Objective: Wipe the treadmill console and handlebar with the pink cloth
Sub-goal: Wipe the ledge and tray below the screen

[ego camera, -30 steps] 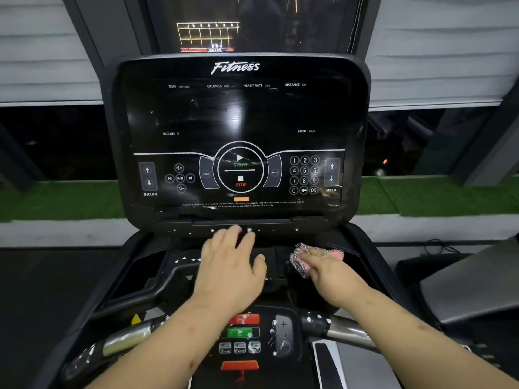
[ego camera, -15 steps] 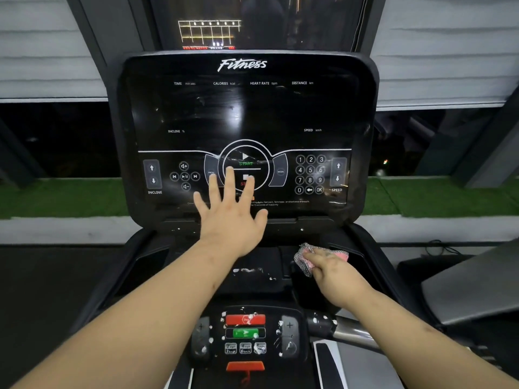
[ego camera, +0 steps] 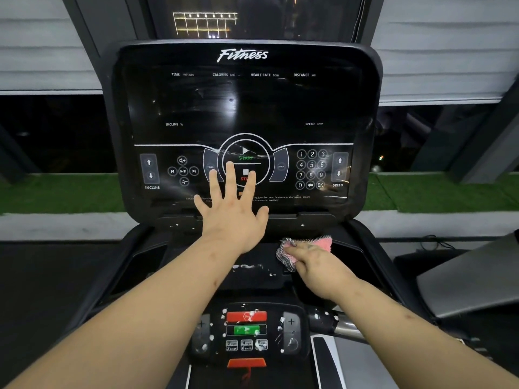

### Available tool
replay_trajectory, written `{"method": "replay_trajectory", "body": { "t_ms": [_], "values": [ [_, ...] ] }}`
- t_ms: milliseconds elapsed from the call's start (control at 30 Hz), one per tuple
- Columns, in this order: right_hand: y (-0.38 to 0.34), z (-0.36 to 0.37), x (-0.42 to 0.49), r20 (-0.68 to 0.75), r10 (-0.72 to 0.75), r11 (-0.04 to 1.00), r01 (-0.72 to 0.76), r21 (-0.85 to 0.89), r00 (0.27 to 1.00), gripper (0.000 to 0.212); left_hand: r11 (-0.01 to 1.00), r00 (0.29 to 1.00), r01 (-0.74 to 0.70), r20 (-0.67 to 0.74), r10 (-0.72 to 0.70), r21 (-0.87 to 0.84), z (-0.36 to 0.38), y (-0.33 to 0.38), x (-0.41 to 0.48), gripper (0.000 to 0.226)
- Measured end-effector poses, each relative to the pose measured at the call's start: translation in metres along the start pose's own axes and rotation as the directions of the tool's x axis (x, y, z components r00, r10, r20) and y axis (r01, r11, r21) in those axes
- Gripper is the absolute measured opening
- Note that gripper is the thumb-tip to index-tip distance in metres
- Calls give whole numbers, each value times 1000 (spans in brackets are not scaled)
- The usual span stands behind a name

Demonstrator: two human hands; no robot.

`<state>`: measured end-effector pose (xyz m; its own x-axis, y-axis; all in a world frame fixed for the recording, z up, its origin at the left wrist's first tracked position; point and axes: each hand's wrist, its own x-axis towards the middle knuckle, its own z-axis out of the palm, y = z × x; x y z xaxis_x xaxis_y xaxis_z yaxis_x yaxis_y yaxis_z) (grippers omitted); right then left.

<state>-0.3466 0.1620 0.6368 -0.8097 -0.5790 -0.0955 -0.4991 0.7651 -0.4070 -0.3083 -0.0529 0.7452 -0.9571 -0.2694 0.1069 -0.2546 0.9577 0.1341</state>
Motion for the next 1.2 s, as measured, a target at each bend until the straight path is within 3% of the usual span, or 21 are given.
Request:
{"method": "replay_trajectory", "body": {
  "t_ms": [467, 867, 1200],
  "values": [
    [21, -5, -15, -21, 131, 991, -131, 22, 991, 53, 1000, 1000, -17, -8, 17, -17, 7, -2, 1, 78],
    [-49, 7, 31, 66, -71, 992, 78, -101, 995, 49, 997, 992, -27, -124, 35, 67, -2, -33, -3, 75],
    [24, -8, -6, -39, 76, 997, -76, 8, 996, 42, 999, 997, -3, -78, 6, 44, 0, -36, -1, 78]
  ]
}}
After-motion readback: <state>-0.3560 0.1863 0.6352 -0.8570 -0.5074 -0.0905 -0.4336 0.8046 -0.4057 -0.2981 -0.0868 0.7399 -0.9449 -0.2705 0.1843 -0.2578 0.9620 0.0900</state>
